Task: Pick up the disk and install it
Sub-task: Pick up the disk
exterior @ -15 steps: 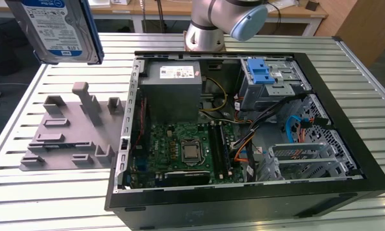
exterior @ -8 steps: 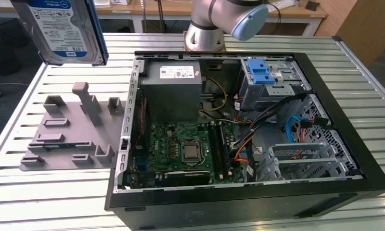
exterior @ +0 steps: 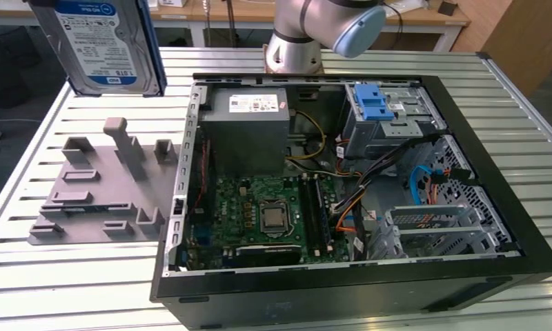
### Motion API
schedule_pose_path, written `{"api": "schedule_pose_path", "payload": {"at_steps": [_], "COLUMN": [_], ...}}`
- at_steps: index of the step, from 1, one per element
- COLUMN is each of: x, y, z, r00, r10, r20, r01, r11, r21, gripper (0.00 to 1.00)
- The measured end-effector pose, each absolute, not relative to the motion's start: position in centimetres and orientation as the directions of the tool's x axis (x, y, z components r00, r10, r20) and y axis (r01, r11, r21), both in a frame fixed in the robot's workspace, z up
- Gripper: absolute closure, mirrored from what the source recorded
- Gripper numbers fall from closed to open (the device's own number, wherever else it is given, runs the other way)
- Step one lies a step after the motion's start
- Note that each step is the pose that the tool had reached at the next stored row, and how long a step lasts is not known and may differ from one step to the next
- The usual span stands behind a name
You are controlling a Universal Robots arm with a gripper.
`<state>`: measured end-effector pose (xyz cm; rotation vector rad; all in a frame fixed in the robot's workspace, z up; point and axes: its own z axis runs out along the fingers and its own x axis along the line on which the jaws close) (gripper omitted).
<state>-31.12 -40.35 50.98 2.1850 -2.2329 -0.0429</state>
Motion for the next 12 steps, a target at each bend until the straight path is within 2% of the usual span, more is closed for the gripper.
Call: {"api": "schedule_pose_path", "payload": {"at_steps": [12], "x": [-29.8], "y": [-41.8], "z": [51.0], "r00": [-0.022], "r10": [-1.0], "r20": [-0.007], "r01": [-0.999], "r11": [0.021], "r21": [0.032], "gripper": [0.64]}}
